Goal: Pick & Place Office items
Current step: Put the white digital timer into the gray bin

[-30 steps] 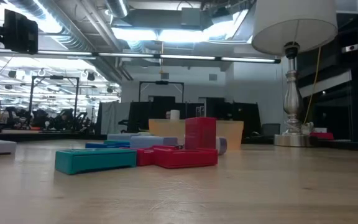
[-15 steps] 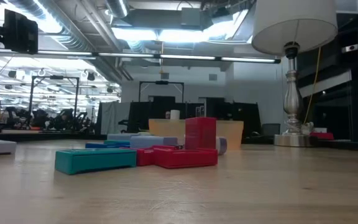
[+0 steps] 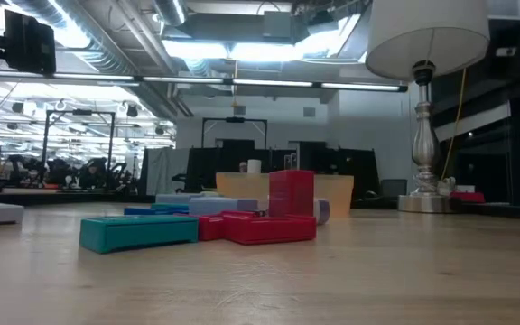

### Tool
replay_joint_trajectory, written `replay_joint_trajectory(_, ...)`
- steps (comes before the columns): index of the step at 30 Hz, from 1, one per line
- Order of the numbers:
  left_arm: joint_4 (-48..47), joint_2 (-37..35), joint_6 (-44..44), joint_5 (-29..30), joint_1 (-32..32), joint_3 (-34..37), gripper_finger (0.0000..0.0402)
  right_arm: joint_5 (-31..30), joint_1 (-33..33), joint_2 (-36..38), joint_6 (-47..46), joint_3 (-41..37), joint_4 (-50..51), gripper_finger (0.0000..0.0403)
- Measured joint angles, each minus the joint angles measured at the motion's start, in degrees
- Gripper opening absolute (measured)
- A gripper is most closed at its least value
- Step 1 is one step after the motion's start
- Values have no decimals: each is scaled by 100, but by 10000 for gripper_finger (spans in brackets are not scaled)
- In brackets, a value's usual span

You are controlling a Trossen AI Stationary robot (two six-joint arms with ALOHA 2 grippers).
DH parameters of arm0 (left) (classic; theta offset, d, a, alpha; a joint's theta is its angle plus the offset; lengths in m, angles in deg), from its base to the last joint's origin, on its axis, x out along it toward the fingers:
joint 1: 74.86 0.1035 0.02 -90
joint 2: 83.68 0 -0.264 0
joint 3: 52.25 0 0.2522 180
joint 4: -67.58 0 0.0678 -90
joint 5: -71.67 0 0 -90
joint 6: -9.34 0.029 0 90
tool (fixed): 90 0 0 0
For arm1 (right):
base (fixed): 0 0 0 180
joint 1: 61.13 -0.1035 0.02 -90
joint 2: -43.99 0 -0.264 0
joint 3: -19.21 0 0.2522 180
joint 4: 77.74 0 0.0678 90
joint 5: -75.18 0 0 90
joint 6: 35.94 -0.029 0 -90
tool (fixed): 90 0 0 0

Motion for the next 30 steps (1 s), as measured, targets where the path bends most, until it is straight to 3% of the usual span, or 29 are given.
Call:
replay_joint_trajectory(4, 250, 0, -239, -7, -1, 7, 377, -621, 1, 1, 688, 0, -124, 241)
replay_joint_trajectory(10, 987, 0, -638, -2, -2, 7, 377, -809, 3, 1, 1564, 0, -228, 241)
replay_joint_trajectory(13, 1333, 0, -375, 55, 0, 7, 377, -966, 11, -1, 1955, 0, -358, 241)
replay_joint_trajectory(16, 1596, 0, -495, 13, 0, 7, 377, -745, 11, -1, 1351, 0, -903, 241)
replay_joint_trajectory(21, 1800, 0, -1523, -147, -2, 7, 377, -375, 11, 0, 230, 0, -1413, 241)
replay_joint_trajectory(30, 1955, 0, -1861, 607, 2, 7, 377, -766, 15, -1, 117, 0, -1854, 241)
